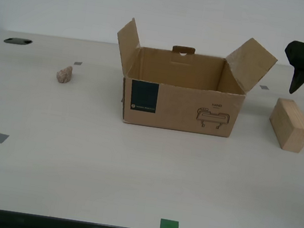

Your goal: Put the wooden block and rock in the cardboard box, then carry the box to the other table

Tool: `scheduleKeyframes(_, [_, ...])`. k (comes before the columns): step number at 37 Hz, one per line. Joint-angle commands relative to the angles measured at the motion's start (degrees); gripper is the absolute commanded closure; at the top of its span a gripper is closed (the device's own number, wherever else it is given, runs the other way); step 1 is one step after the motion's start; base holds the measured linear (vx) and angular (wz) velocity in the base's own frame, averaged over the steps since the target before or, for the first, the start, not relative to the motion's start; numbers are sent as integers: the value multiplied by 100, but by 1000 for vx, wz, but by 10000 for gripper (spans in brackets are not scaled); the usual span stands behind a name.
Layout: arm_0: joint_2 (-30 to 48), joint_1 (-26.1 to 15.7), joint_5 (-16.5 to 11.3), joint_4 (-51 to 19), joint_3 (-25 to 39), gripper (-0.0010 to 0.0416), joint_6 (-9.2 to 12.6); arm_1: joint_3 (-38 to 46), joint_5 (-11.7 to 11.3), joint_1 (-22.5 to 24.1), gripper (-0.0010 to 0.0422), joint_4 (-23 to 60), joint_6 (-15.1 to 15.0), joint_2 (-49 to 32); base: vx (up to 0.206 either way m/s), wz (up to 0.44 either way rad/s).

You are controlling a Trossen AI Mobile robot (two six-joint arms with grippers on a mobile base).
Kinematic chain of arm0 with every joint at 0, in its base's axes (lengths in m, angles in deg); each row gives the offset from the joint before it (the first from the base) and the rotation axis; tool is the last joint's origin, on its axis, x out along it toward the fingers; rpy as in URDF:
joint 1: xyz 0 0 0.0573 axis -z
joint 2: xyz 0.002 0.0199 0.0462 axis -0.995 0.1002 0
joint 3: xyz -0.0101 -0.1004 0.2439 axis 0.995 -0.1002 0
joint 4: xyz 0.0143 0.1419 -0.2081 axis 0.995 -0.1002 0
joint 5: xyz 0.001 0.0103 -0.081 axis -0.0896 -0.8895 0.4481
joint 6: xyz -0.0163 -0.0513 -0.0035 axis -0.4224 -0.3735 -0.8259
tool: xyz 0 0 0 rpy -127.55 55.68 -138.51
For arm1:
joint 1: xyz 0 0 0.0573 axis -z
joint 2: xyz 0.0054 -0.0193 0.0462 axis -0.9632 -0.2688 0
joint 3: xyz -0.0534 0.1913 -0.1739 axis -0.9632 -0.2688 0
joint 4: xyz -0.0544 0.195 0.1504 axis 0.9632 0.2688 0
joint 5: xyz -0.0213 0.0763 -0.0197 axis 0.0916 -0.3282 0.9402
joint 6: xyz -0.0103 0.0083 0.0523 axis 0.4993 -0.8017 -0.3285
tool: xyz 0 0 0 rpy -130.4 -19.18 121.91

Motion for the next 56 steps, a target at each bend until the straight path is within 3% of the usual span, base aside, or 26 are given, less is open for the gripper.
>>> scheduleKeyframes(1, [-37,-2,-15,-11,-7,17,-28,11,-83,2,14,-66,13,-299,0,0])
scheduleKeyframes(12, [-162,-4,-15,-17,-4,16,-83,264,-35,9,14,-190,9,-1257,0,0])
scheduleKeyframes(35, [-177,-7,-15,-72,-7,17,-85,1620,-37,201,14,-278,-17,-2647,0,0])
scheduleKeyframes(56, [-177,-9,-15,-76,-9,16,-92,3536,-219,457,14,1158,-125,-4417,0,0])
